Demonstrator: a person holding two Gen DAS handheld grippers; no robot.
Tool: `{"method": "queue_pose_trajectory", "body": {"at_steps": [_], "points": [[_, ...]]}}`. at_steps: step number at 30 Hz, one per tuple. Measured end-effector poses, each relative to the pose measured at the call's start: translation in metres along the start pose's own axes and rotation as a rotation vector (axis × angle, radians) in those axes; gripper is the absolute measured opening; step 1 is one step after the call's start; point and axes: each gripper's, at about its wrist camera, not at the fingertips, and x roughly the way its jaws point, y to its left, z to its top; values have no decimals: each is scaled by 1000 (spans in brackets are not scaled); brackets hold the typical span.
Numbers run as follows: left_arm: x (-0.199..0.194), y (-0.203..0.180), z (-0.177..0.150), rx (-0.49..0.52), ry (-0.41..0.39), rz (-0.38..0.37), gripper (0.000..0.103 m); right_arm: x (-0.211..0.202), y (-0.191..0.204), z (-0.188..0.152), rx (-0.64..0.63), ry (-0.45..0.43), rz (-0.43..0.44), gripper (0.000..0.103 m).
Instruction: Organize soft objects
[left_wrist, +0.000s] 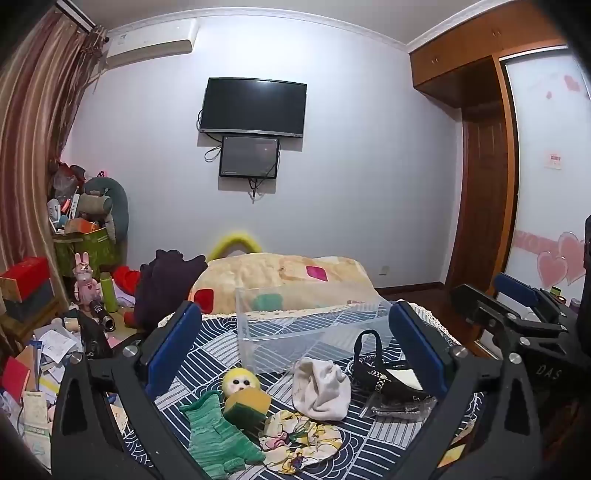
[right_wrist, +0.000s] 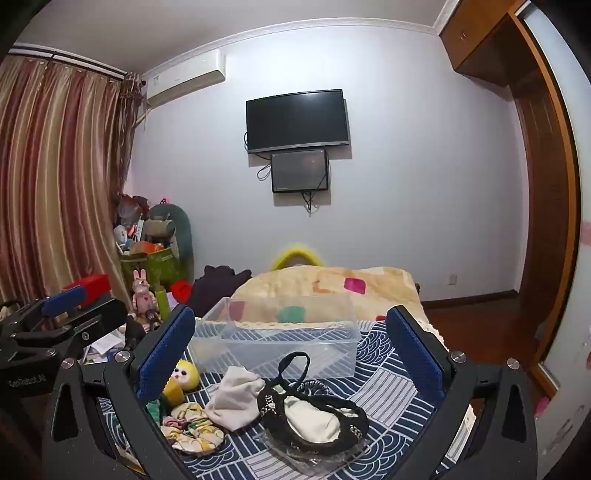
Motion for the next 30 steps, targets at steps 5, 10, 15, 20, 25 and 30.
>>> {"method": "queue_pose_trajectory", "body": {"at_steps": [5, 10, 15, 20, 25, 30], "points": [[1, 0, 1, -2, 3, -4, 103, -5, 4, 1, -1, 2, 1, 103], [2, 0, 1, -2, 4, -3, 103, -6, 3, 0, 1, 2, 1, 103], [2, 0, 2, -9, 8, -3, 103, -4, 6, 2, 6, 2, 0, 103], [4, 1, 1, -19, 9, -2, 103, -1, -3, 2, 17, 4, 0, 103], [4, 3, 1, -20, 8, -2, 103, -1, -3, 1, 16, 4, 0, 103], [3, 4, 1, -19, 8, -2, 103, -1, -2, 0, 11, 5, 1, 103]]}}
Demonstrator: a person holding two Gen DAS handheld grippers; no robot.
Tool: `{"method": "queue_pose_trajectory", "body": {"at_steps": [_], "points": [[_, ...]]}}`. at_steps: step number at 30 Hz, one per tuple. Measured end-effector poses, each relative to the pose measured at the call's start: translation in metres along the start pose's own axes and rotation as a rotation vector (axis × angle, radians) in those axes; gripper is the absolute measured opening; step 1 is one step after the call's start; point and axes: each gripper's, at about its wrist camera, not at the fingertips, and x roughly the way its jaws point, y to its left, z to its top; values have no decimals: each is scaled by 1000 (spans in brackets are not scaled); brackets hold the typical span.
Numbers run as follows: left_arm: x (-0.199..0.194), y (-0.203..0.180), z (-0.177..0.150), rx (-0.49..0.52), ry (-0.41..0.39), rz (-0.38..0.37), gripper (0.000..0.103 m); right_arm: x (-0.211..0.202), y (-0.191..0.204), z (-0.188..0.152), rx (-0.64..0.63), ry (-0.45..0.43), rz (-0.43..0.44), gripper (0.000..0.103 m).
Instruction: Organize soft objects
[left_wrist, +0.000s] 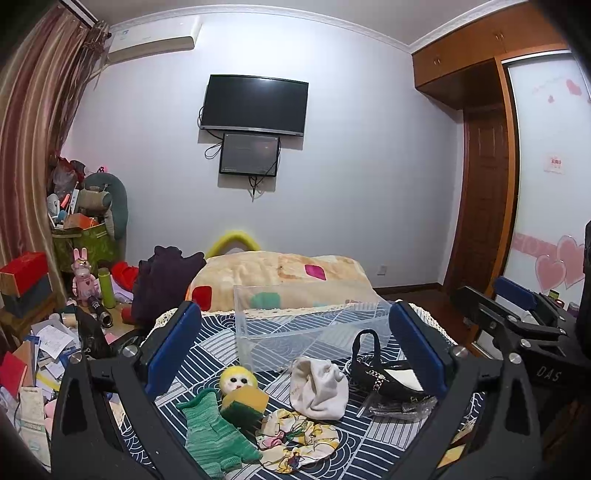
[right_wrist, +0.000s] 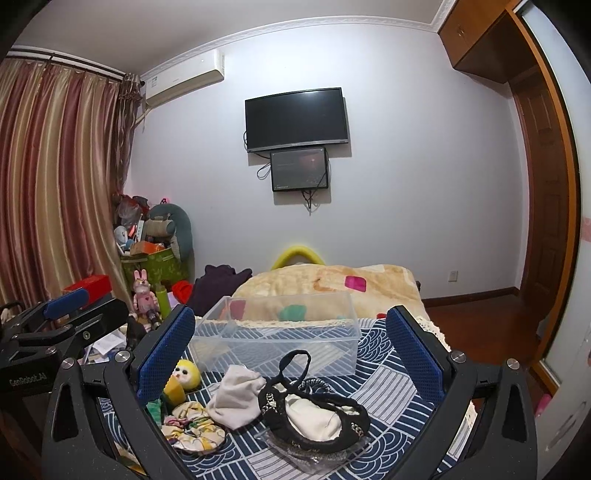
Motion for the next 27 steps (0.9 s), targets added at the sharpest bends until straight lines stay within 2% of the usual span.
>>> {"method": "queue_pose_trajectory", "body": {"at_steps": [27], "points": [[1, -2, -3, 2, 1, -1, 103, -2, 2, 1, 6, -1, 7, 103]]}}
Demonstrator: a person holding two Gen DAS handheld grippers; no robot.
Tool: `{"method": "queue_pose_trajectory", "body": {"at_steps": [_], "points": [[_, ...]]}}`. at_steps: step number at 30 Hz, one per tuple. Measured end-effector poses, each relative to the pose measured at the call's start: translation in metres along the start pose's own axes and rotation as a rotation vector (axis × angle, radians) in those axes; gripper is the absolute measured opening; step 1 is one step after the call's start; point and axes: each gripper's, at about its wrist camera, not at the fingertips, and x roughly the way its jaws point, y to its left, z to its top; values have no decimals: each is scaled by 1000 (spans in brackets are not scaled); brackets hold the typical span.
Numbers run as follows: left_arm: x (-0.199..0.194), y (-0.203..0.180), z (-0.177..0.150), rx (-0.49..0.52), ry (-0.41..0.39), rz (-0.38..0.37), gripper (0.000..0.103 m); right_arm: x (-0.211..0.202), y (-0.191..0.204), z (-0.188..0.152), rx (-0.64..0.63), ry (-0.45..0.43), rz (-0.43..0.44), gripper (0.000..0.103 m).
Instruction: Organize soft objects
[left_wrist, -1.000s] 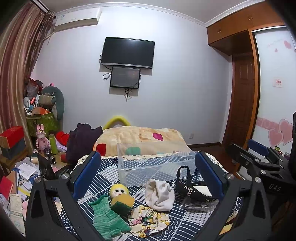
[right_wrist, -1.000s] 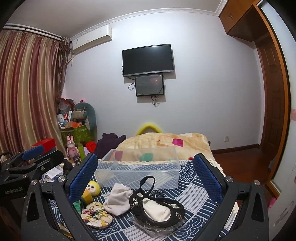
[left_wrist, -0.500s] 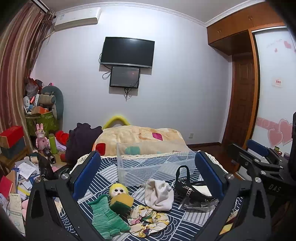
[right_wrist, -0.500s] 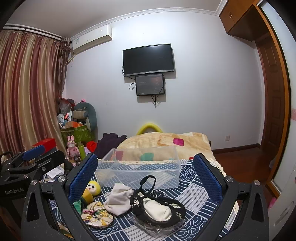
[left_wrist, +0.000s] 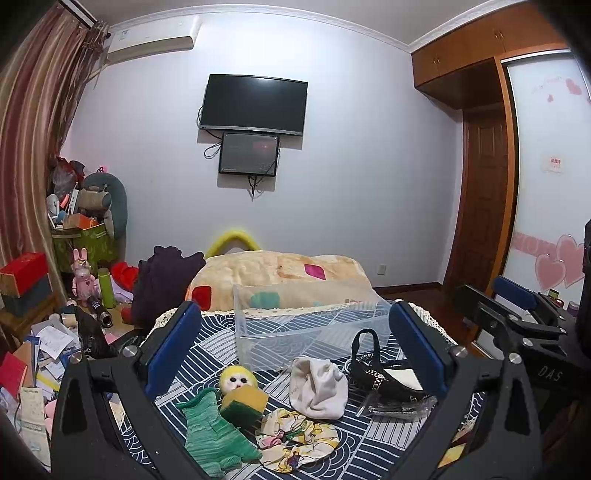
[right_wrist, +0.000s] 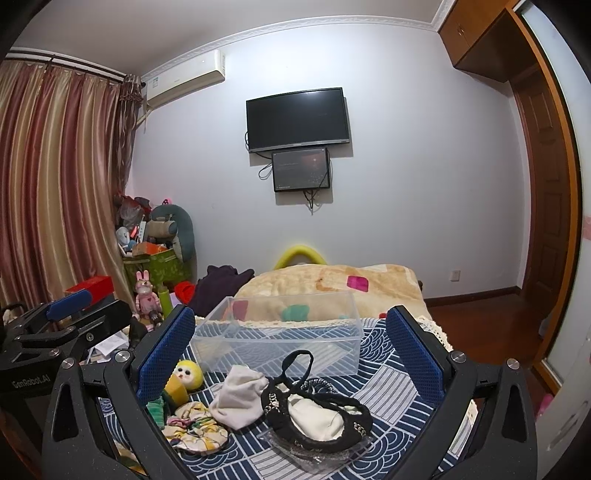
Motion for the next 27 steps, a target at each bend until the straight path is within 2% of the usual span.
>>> {"method": "queue_pose_trajectory", "body": {"at_steps": [20, 27], "points": [[0, -1, -3, 7, 7, 0, 103, -1, 5, 0, -16, 4, 21, 103], [13, 14, -19, -39, 100, -43, 103, 7, 0, -8, -8, 56, 17, 103]]}}
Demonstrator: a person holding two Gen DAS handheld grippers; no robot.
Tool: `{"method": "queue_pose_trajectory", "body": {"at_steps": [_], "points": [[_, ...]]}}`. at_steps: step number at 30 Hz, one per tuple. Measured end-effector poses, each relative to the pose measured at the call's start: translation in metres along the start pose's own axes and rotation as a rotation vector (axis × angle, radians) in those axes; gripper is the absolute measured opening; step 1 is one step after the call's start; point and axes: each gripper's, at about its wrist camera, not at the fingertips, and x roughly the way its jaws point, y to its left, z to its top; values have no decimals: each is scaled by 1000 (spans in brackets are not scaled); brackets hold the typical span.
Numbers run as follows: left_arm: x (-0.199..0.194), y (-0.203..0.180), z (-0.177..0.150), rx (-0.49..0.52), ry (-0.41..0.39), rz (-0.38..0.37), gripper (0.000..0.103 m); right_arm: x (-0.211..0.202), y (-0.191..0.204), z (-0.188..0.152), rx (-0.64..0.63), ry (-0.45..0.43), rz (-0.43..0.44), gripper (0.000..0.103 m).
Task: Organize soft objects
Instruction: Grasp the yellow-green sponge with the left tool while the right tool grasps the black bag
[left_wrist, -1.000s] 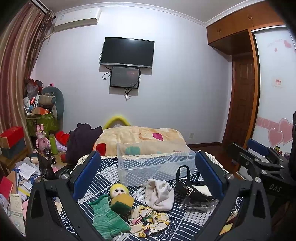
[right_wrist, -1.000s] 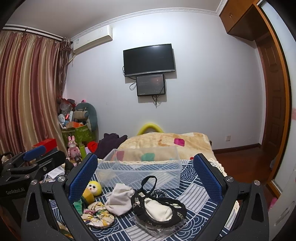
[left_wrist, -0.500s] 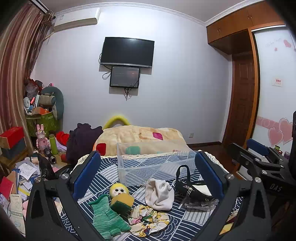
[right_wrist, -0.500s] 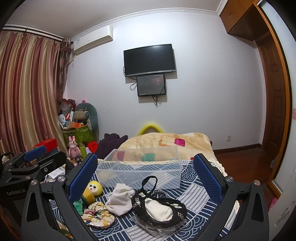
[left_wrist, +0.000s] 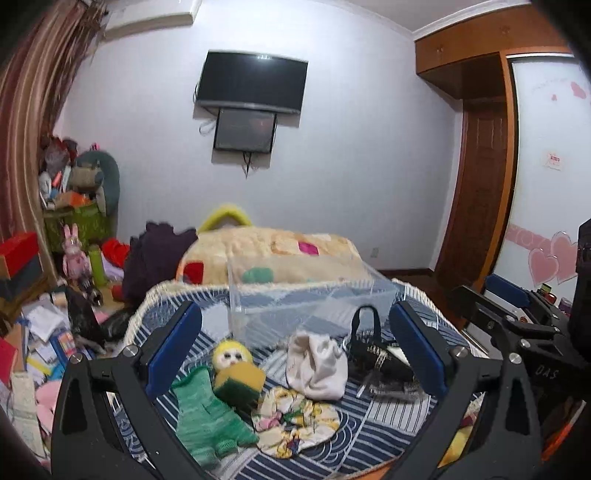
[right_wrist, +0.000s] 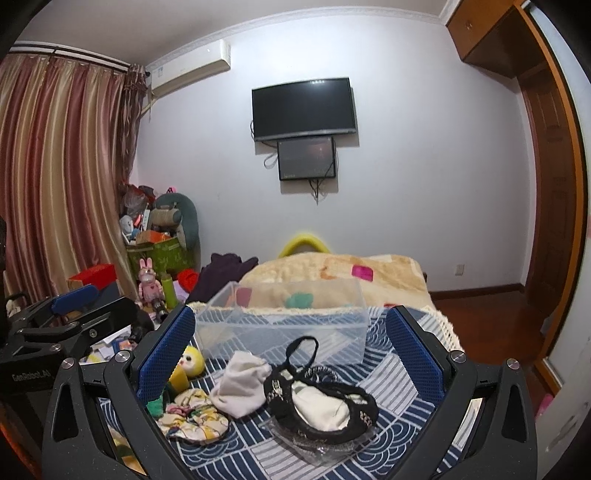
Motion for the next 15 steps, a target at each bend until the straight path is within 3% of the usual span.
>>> {"method": "queue_pose_trajectory", "body": {"at_steps": [4, 6, 10, 15], "points": [[9, 11, -13, -29, 52, -2, 100, 9, -8, -11, 9, 53, -14, 103], [16, 15, -20, -32, 85, 5, 90, 12, -13, -16, 14, 73, -24, 103], [33, 26, -31, -58, 161, 33, 85, 17, -21, -30, 19, 122, -28, 103], [45, 44, -33, -109, 188, 63, 80, 24, -29, -46, 23, 188, -26, 96]]}}
